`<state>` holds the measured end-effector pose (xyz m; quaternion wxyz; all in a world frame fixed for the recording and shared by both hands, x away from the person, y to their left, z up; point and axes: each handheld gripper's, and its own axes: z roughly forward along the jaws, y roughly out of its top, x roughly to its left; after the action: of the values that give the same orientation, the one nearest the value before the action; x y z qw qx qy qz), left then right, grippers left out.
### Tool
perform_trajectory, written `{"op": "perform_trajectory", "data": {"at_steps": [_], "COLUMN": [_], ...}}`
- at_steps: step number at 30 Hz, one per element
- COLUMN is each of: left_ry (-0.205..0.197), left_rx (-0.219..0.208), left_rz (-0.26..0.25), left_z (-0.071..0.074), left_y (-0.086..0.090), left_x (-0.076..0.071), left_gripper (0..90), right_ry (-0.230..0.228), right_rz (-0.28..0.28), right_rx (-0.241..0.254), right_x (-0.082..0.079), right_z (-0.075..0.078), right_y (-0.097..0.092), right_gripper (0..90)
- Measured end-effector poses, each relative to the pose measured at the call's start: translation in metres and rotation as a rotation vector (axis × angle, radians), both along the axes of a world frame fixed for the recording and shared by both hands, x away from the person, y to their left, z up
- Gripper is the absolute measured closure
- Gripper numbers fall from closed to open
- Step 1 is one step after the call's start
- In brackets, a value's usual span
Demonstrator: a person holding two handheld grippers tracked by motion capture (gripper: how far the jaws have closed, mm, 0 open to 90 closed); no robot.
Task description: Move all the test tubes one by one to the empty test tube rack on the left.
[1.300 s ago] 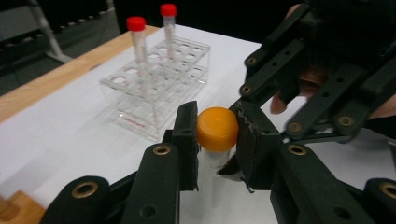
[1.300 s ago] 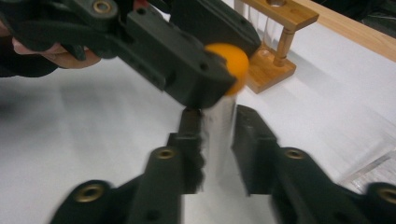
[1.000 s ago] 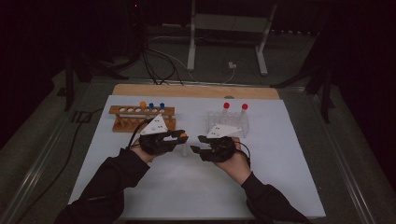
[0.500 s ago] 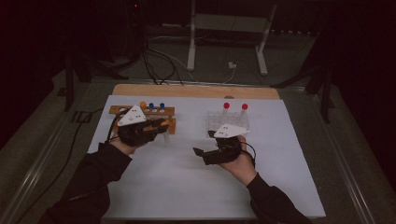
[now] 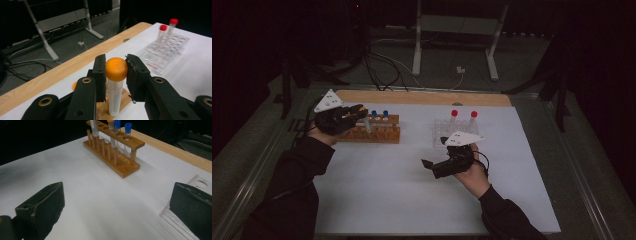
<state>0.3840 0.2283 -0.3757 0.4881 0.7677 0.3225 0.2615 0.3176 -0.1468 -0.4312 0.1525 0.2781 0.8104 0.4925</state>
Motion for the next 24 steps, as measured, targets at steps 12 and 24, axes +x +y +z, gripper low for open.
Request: {"op": "perform_trajectory", "data": {"at_steps": [12, 24], "left_ry": [-0.027, 0.009], "left_rx": [-0.001, -0.001], "left_rz": [0.121, 0.181], "left_z": [-0.003, -0.029], "left_y": [0.017, 0.020], "left_x": [0.032, 0.052], "left_gripper": [71.9, 71.9], "right_ry": [0.002, 0.006], "right_rz": [0.011, 0.011], "right_rx": [0.011, 0.015], "right_x": [0.001, 0.001], "right_z": [0.001, 0.001], "right_y": [-0.003, -0.005], "right_gripper": [0.2, 0.2]}}
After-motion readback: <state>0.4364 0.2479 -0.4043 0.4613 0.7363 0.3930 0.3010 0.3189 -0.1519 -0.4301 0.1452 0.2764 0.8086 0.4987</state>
